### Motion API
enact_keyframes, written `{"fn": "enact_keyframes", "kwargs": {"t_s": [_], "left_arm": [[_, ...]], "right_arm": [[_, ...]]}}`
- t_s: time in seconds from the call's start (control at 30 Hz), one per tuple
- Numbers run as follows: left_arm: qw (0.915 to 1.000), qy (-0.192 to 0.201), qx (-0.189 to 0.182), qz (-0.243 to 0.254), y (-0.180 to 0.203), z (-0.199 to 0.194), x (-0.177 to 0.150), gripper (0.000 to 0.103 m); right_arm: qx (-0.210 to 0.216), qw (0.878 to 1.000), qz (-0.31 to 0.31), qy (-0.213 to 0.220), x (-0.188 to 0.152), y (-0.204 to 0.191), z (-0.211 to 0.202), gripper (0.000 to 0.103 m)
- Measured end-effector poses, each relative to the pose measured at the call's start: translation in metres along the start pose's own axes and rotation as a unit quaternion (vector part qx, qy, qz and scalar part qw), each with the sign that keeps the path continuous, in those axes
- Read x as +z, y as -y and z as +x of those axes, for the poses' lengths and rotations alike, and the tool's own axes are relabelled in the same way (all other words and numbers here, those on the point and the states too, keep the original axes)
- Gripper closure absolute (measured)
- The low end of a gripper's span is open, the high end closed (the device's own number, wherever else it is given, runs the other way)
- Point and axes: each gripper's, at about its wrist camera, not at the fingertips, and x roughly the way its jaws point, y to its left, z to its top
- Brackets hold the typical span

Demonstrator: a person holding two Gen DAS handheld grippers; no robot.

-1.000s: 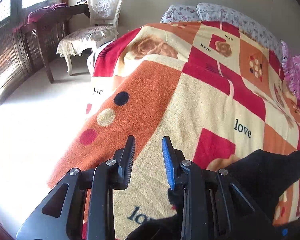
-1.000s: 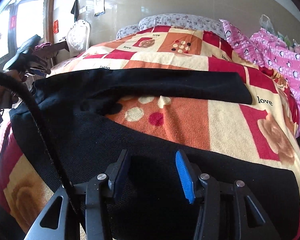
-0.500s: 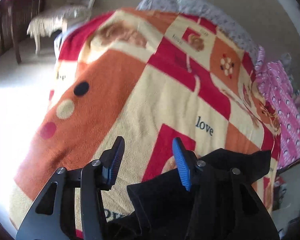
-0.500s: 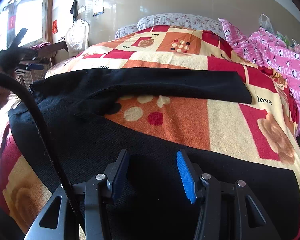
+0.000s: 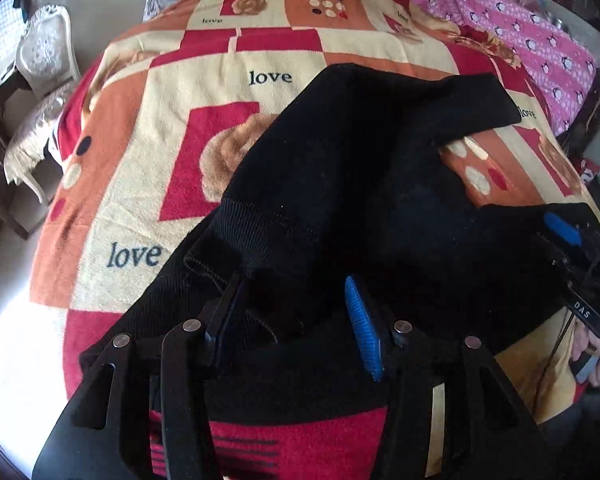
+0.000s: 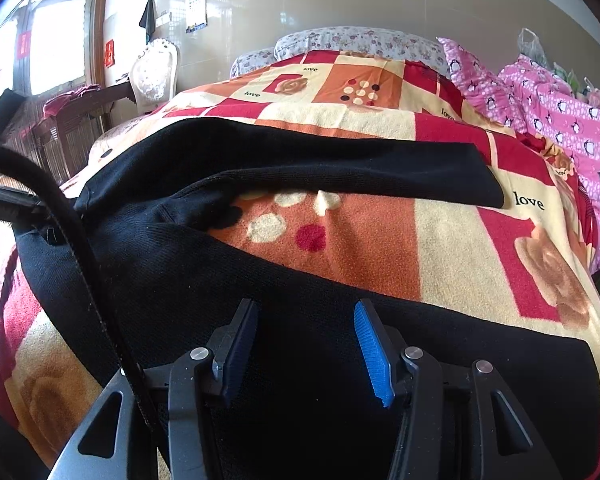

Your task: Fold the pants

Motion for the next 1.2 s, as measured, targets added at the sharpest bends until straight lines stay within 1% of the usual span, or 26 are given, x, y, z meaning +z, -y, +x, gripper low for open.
{"fn": "enact_keyframes", "kwargs": {"t_s": [0.07, 0.13, 0.2, 0.27, 0.3, 0.37, 0.4, 0.47, 0.5, 0.53, 0.57, 0.6, 0.7, 0.87, 1.0, 1.07, 1.1, 1.13, 1.2], "left_arm": [[0.9995, 0.026, -0.003, -0.017, -0.019, -0.011, 0.006, 0.054], [0.9977, 0.045, 0.002, -0.051, -0.048, -0.014, 0.021, 0.054], [0.9941, 0.05, 0.008, -0.096, -0.077, -0.011, 0.033, 0.054], [0.9891, 0.046, 0.0, -0.14, -0.109, -0.001, 0.053, 0.054], [0.9861, 0.033, -0.022, -0.161, -0.125, 0.009, 0.063, 0.054], [0.9797, -0.019, -0.065, -0.189, -0.147, 0.035, 0.079, 0.054], [0.9758, -0.046, -0.098, -0.19, -0.15, 0.047, 0.083, 0.054], [0.9656, -0.086, -0.174, -0.173, -0.143, 0.066, 0.083, 0.054], [0.9629, -0.105, -0.192, -0.157, -0.136, 0.072, 0.079, 0.054], [0.9642, -0.118, -0.19, -0.142, -0.129, 0.075, 0.074, 0.054], [0.9664, -0.122, -0.181, -0.135, -0.125, 0.077, 0.07, 0.054], [0.9665, -0.115, -0.184, -0.137, -0.123, 0.074, 0.065, 0.054], [0.9629, -0.104, -0.193, -0.158, -0.127, 0.063, 0.058, 0.054], [0.9589, -0.106, -0.22, -0.144, -0.113, 0.047, 0.055, 0.054], [0.9642, -0.093, -0.211, -0.132, -0.105, 0.036, 0.056, 0.054], [0.967, -0.088, -0.202, -0.128, -0.103, 0.033, 0.056, 0.063], [0.9703, -0.088, -0.188, -0.124, -0.101, 0.032, 0.055, 0.078], [0.9736, -0.087, -0.176, -0.116, -0.1, 0.03, 0.055, 0.086], [0.9802, -0.074, -0.153, -0.101, -0.098, 0.026, 0.055, 0.092]], "right_arm": [[0.0, 1.0, 0.0, 0.0, 0.0, 0.0, 0.0, 0.054], [-0.001, 1.0, -0.001, 0.0, 0.0, 0.0, 0.0, 0.054], [-0.001, 1.0, -0.001, 0.0, 0.0, 0.0, 0.0, 0.054], [0.0, 1.0, 0.0, 0.0, 0.0, 0.0, 0.0, 0.054], [0.0, 1.0, 0.0, 0.0, 0.0, 0.0, 0.0, 0.054], [0.0, 1.0, 0.0, 0.0, 0.0, 0.0, 0.0, 0.054], [0.0, 1.0, 0.0, 0.0, 0.0, 0.0, 0.0, 0.054], [0.0, 1.0, 0.001, 0.0, 0.0, 0.0, 0.0, 0.054], [0.0, 1.0, 0.0, 0.0, 0.0, 0.0, 0.0, 0.054], [-0.001, 1.0, 0.0, 0.0, 0.0, 0.0, 0.0, 0.054], [-0.001, 1.0, 0.0, 0.0, 0.0, 0.0, 0.0, 0.054], [-0.002, 1.0, -0.001, 0.0, 0.0, 0.0, 0.0, 0.054], [-0.003, 1.0, -0.002, 0.0, 0.0, -0.001, 0.0, 0.054], [-0.006, 1.0, -0.004, 0.0, 0.0, -0.001, 0.0, 0.054], [-0.008, 1.0, -0.005, 0.0, 0.0, -0.003, 0.0, 0.053], [-0.009, 1.0, -0.005, 0.0, 0.0, -0.003, -0.001, 0.053], [-0.009, 1.0, -0.005, 0.0, 0.0, -0.003, -0.001, 0.053], [-0.009, 1.0, -0.005, 0.0, 0.0, -0.003, -0.001, 0.053], [-0.01, 1.0, -0.005, 0.0, 0.0, -0.003, -0.001, 0.052]]}}
